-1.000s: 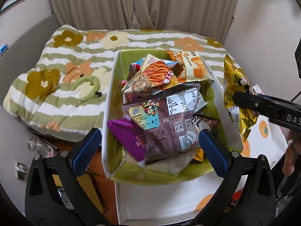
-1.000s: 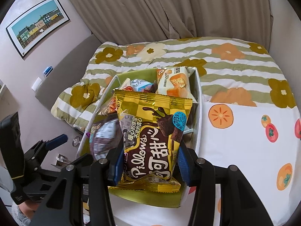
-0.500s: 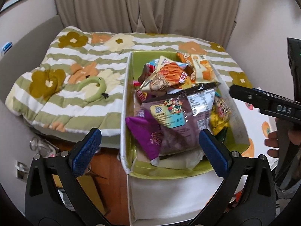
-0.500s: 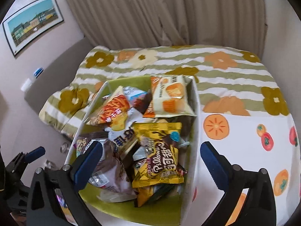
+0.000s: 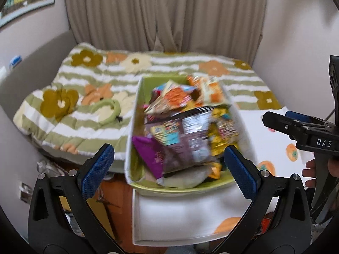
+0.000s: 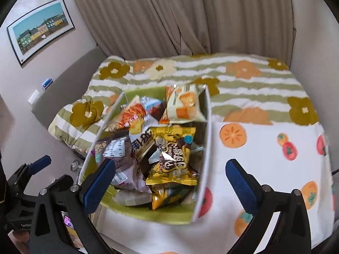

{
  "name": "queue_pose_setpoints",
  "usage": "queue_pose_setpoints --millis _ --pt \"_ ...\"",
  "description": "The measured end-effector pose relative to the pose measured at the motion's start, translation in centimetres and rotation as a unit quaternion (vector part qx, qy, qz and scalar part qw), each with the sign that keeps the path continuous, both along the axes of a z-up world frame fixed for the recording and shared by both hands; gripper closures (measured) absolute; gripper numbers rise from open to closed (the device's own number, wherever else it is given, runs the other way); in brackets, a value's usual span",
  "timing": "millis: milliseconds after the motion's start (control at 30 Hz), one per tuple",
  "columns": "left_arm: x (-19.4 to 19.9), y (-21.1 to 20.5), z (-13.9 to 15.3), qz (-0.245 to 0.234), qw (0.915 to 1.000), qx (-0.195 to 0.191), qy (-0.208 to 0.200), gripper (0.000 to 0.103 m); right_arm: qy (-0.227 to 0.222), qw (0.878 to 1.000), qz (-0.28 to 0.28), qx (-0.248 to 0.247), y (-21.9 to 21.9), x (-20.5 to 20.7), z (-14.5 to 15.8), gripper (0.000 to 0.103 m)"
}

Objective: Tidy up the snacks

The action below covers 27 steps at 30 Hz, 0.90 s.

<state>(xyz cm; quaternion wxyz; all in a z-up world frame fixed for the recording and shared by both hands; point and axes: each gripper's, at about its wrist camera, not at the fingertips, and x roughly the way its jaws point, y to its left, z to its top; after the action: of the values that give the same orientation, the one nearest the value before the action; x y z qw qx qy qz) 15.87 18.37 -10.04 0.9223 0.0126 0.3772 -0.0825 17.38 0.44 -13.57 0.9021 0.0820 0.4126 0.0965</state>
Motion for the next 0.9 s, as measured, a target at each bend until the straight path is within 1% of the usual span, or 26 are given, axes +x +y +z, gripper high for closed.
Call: queue_pose_setpoints --millis 167,267,333,400,500,633,767,900 --pt "-4.2 -3.9 4.2 -0.019 0.9989 0.002 -0.043 0.001 -0.038 0.999 -0.018 -0.015 -3.1 -4.7 4.2 0.0" --pt "-7.0 -5.9 6.4 -0.02 0.9979 -0.004 -0.062 0.001 -0.071 0.996 -0.046 -0.034 -5.5 -8.6 6.9 0.0" --pt "-8.6 -6.6 7.2 -0.009 0.9974 -0.006 -0.071 0.001 -0.082 0.994 -0.062 -0.045 -6.8 -10.9 8.2 0.0" --pt "-10.4 -7.2 7.8 -0.005 0.9968 -0.016 -0.079 0.0 -0.089 0.991 -0.076 -0.062 -7.8 -12.9 9.0 0.0" --pt "-13.1 -7.9 8.5 -0.005 0.9951 -0.03 -0.094 0.001 -0.101 0.988 -0.089 -0.079 -9.0 -15.9 9.5 0.0" --pt "-16.4 -9.1 8.9 -0.01 0.992 -0.014 -0.125 0.0 -0.111 0.983 -0.111 -0.092 -10.4 -19.1 9.5 0.0" --pt "-18.1 -10.0 9.3 -0.014 0.9905 -0.01 -0.136 0.0 -0.119 0.981 -0.117 -0.096 -10.9 -21.2 9.6 0.0" --pt "-18.9 -10.6 9.8 -0.014 0.9894 -0.009 -0.144 0.0 -0.125 0.98 -0.122 -0.096 -11.3 -22.1 9.8 0.0"
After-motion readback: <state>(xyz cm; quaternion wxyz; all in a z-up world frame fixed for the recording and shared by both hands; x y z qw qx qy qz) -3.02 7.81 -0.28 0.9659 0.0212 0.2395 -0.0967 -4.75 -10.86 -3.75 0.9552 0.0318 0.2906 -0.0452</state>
